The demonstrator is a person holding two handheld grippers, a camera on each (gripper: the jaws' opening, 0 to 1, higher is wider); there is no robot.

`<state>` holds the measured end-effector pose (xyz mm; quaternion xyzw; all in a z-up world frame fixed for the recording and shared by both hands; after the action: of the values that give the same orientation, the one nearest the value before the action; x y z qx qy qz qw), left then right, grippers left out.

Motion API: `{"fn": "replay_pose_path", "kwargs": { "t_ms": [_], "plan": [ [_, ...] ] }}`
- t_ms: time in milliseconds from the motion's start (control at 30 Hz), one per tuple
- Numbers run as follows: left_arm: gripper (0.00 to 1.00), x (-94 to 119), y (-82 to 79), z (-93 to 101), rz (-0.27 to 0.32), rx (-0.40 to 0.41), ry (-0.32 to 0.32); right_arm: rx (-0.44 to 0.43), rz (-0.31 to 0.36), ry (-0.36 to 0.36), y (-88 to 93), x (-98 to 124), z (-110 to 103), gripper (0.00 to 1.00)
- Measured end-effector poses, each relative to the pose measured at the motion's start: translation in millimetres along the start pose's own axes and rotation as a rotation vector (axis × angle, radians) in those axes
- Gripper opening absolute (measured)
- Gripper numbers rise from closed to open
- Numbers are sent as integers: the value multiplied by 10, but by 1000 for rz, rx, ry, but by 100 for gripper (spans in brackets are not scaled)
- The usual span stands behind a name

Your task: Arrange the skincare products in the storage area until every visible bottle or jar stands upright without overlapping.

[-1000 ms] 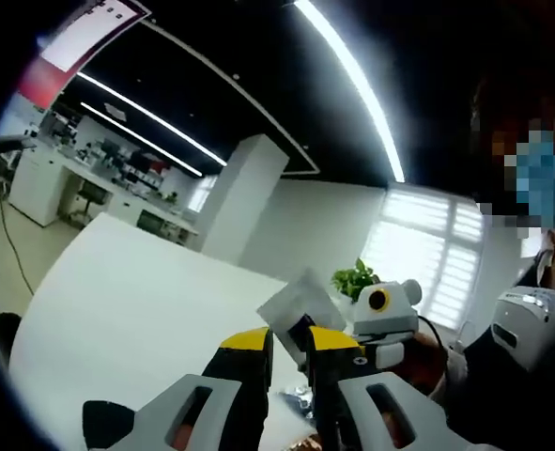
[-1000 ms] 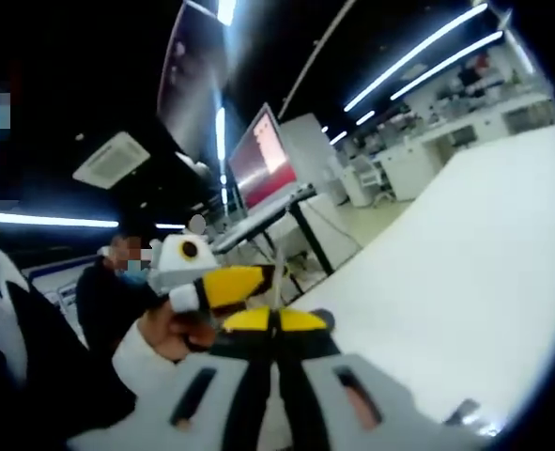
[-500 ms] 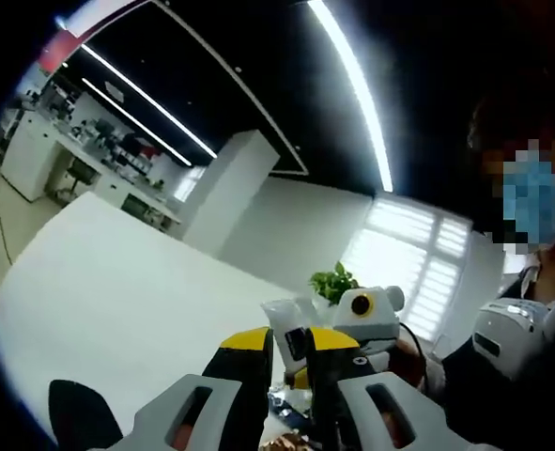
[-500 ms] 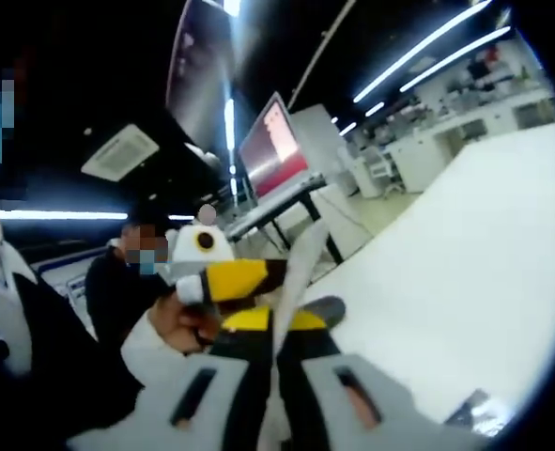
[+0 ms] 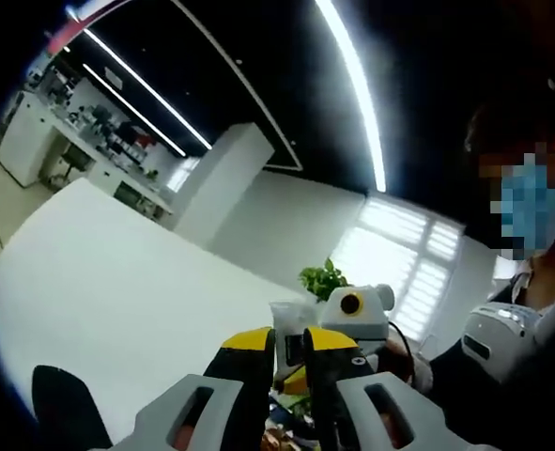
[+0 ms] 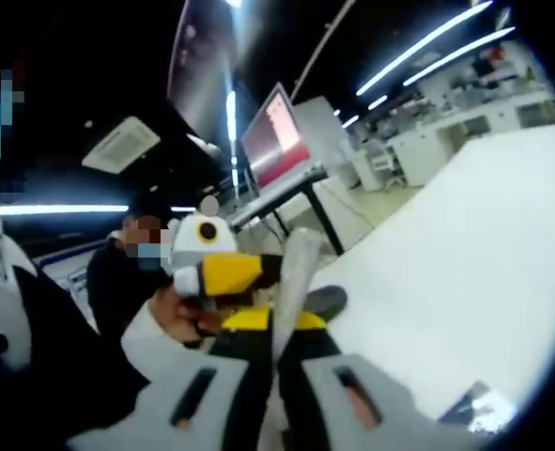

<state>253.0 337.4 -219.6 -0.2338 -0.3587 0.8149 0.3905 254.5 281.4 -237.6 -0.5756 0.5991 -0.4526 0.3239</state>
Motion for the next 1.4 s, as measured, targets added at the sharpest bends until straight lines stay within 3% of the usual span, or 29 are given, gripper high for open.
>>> {"fn": "replay_pose_path", "kwargs": {
  "t_ms": [267,433,800,1000,1167,1267,1400],
  "plan": [
    [12,13,65,1,-61,-37,-9,27,-41,-24,58,15,-43,0],
    [12,20,91,23,-68,-37,0,27,-44,-37,78,-4,-58,0],
    [1,31,133,18,-87,-89,-9,-19,-62,-16,182,3,-55,0],
    [0,26,146,-16,-84,-29,-13,28,-137,22,269,47,-7,6],
    [0,32,145,-16,-86,-11,-10,48,-153,50,293,98,24,7],
    [0,38,139,-14,-86,1,0,67,-183,107,362,178,87,1],
    [0,64,148,-43,-92,4,-7,53,-169,150,383,283,139,0]
  ]
}}
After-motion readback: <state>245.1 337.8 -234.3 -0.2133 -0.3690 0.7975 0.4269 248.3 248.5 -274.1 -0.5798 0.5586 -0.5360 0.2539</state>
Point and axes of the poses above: the point that each gripper's makers call its tool centre point, and the gripper's own axes: x roughly backward along the fingers, z roughly to its right, y roughly out of its underside, the point moved 4 cm from there along x, roughly backward along the fingers, and after that the axes turned 4 degrees about x, right-handed, at the moved point
